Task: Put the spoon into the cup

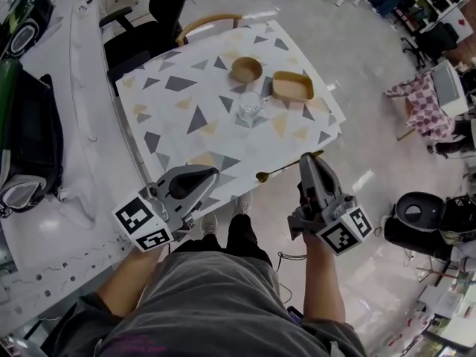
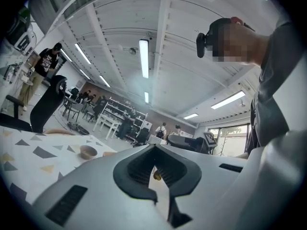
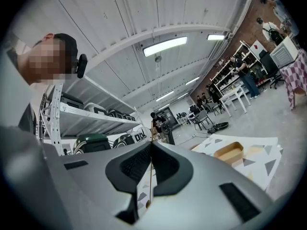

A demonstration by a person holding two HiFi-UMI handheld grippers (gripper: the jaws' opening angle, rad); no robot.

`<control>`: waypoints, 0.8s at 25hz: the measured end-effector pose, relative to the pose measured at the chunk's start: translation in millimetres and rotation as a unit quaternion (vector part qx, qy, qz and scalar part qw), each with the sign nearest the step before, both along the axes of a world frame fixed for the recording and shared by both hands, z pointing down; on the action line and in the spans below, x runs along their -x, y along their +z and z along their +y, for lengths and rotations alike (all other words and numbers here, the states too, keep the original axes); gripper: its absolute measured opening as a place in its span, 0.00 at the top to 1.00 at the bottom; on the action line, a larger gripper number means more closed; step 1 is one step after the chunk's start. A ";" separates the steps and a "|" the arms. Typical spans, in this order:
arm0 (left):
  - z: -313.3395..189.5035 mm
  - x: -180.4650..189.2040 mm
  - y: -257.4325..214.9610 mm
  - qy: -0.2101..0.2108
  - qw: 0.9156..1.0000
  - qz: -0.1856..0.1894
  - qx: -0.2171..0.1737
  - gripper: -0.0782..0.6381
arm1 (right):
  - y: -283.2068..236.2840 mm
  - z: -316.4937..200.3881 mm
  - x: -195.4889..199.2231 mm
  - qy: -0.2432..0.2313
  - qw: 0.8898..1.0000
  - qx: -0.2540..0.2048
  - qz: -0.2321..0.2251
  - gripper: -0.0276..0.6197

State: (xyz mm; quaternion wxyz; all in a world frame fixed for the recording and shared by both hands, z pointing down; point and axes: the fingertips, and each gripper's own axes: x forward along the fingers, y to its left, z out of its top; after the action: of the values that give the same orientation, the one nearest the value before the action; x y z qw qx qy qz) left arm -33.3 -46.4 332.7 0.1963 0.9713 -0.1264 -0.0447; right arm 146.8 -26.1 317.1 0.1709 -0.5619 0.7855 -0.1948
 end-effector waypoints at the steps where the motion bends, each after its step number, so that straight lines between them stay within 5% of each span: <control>1: -5.9 -0.5 1.6 -0.008 1.000 -0.002 0.002 0.87 | 2.2 -7.8 -2.4 -0.006 1.000 0.001 -0.002 0.92; 20: -109.1 -21.0 25.5 -0.148 0.987 -0.054 0.024 0.87 | 42.1 -172.3 -54.7 -0.110 0.993 0.028 -0.022 0.92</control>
State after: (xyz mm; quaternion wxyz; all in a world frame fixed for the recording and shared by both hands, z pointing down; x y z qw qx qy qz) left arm -12.3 -155.4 358.2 0.2035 0.9379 -0.2802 -0.0174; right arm 201.5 -198.4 359.2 0.1498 -0.4720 0.8332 -0.2462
